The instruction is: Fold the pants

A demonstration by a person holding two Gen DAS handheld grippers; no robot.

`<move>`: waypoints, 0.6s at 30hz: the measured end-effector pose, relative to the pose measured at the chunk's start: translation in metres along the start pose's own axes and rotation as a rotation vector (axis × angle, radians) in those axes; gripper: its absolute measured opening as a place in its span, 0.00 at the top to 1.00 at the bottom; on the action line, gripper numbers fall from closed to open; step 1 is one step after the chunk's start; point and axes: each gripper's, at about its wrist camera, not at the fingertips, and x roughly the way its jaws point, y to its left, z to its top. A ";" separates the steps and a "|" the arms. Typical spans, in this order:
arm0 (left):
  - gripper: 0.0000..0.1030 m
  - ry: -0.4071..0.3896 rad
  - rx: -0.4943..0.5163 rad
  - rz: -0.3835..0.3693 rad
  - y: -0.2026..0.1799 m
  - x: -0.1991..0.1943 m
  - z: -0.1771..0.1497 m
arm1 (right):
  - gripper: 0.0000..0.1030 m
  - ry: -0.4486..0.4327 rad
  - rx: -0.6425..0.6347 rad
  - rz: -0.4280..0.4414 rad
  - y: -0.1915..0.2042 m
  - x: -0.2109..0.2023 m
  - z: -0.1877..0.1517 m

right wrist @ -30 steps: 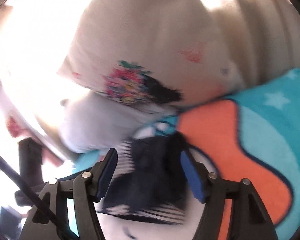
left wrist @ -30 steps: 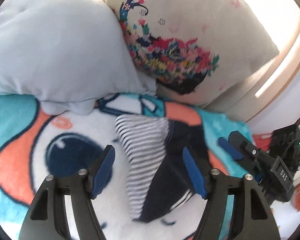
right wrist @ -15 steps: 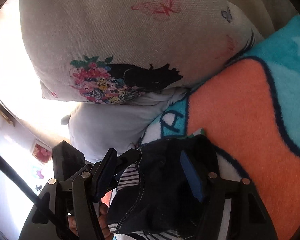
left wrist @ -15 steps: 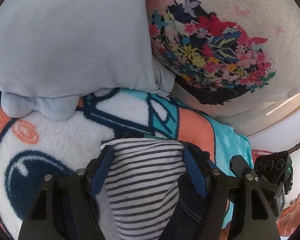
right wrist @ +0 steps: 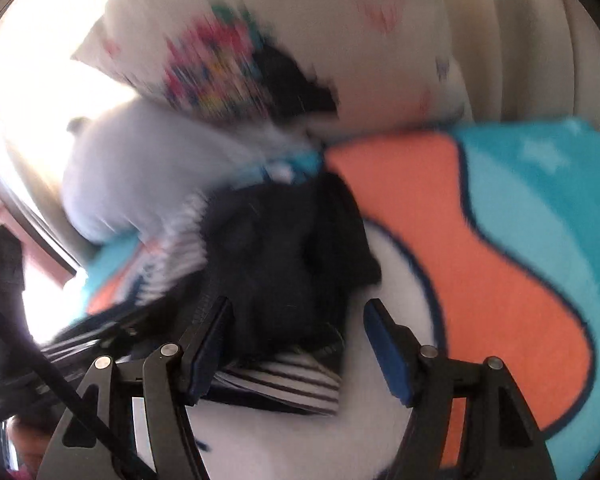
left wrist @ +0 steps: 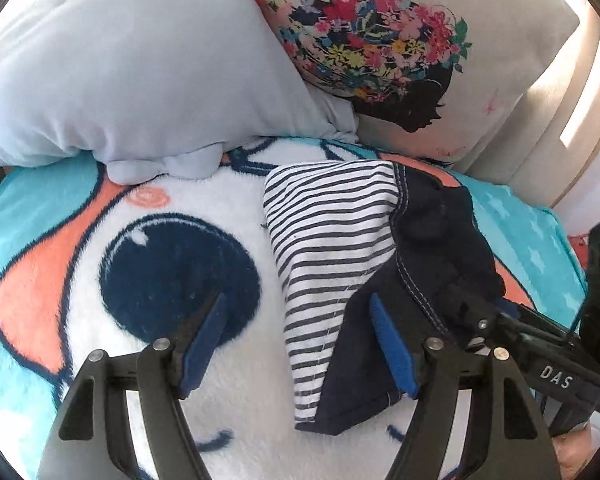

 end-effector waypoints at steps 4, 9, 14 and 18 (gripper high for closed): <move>0.29 -0.032 -0.005 0.006 0.000 -0.020 -0.005 | 0.27 -0.083 -0.026 -0.009 0.008 -0.020 -0.004; 0.21 -0.114 -0.010 0.080 -0.003 -0.052 -0.037 | 0.17 -0.187 -0.062 -0.084 0.024 -0.061 -0.033; 0.16 -0.223 0.039 0.275 -0.011 -0.071 -0.074 | 0.17 -0.209 -0.054 -0.208 0.021 -0.080 -0.077; 0.10 -0.305 0.056 0.338 -0.017 -0.091 -0.089 | 0.16 -0.209 -0.038 -0.261 0.014 -0.085 -0.097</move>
